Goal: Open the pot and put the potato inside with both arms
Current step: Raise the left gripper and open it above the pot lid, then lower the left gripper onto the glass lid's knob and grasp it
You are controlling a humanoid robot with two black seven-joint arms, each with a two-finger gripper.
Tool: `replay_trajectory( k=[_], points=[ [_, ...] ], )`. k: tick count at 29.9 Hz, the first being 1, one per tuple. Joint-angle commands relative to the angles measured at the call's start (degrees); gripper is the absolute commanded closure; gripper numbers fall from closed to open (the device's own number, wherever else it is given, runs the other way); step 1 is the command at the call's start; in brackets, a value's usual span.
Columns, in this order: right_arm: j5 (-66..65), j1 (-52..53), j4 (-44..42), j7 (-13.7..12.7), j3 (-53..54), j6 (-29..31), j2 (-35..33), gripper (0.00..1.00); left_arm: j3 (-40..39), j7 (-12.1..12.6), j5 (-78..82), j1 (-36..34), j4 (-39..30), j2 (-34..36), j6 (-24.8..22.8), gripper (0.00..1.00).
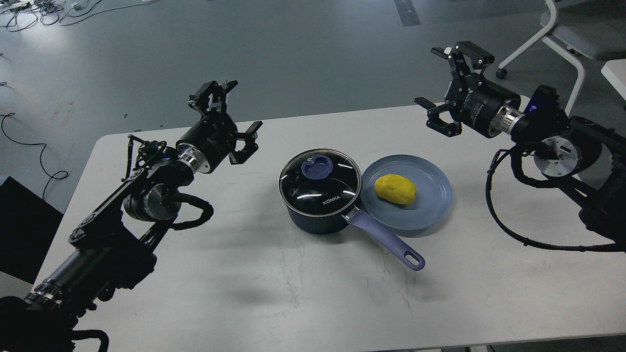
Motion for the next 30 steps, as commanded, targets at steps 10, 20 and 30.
replay_trajectory(
  k=[10,20,30],
  points=[
    [0.0,0.4,-0.1,0.1,0.0,0.0,-0.3,0.0,-0.1,-0.8,2.6,0.7,-0.1,-0.1,0.1,0.01],
    [0.0,0.3,-0.1,0.3,0.3,0.0,-0.9,0.0,0.2,-4.5,23.1,-1.2,-2.4,0.3,4.5,0.01],
    [0.1,-0.6,-1.0,0.3,0.9,0.0,-1.5,0.0,5.9,-4.5,56.9,-6.4,-17.1,6.6,14.3,0.01]
  ],
)
